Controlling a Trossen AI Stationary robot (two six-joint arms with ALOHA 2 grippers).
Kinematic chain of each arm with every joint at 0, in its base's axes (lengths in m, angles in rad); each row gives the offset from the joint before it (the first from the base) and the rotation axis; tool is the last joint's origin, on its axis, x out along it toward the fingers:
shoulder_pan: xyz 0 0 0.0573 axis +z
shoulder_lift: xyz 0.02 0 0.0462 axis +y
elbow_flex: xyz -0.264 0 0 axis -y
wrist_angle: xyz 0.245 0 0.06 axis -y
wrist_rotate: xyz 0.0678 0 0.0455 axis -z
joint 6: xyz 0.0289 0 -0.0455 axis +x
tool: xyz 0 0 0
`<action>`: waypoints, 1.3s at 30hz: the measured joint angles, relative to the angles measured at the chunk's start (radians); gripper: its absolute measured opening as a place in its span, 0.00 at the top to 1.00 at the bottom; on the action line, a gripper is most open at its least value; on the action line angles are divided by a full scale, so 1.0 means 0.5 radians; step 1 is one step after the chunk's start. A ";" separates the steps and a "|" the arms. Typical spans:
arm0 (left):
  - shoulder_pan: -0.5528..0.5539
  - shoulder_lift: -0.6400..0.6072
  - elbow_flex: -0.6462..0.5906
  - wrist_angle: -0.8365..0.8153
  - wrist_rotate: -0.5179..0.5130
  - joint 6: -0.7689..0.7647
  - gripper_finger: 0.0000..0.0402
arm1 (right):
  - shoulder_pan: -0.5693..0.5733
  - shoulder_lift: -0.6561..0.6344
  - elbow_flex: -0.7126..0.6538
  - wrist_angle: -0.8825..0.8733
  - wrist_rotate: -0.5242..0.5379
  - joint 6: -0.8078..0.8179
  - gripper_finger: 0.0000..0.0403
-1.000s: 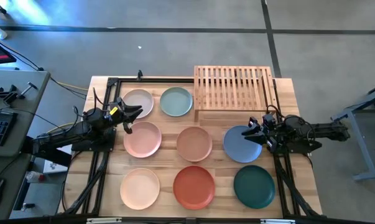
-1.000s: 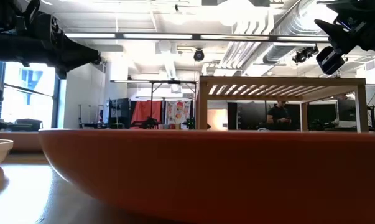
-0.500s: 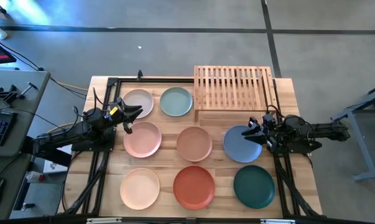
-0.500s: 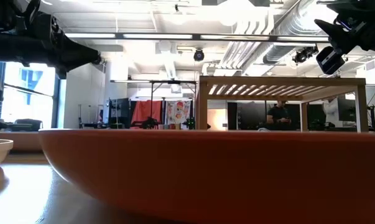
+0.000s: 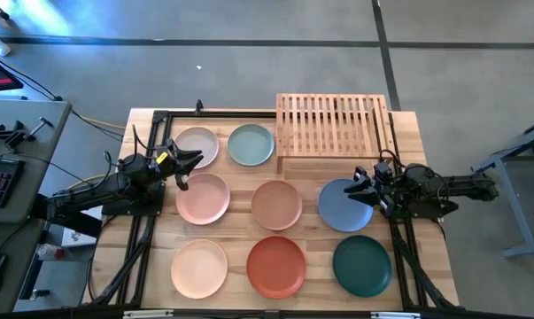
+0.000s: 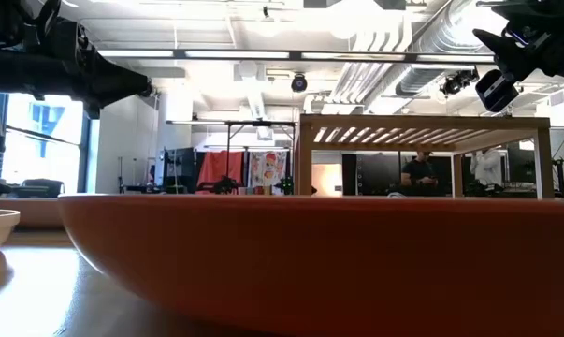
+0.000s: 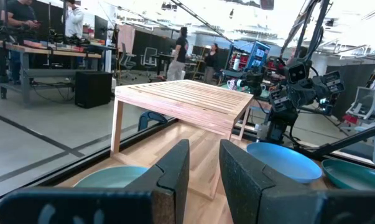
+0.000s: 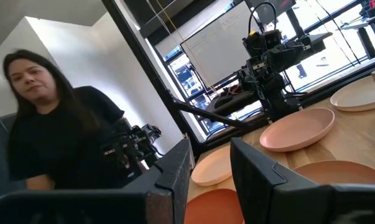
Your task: Place and stack plates onto a shelf
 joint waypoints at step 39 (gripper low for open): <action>0.000 0.000 0.001 0.210 -0.013 -0.792 0.81 | 0.000 0.000 0.001 -0.001 0.000 0.000 0.76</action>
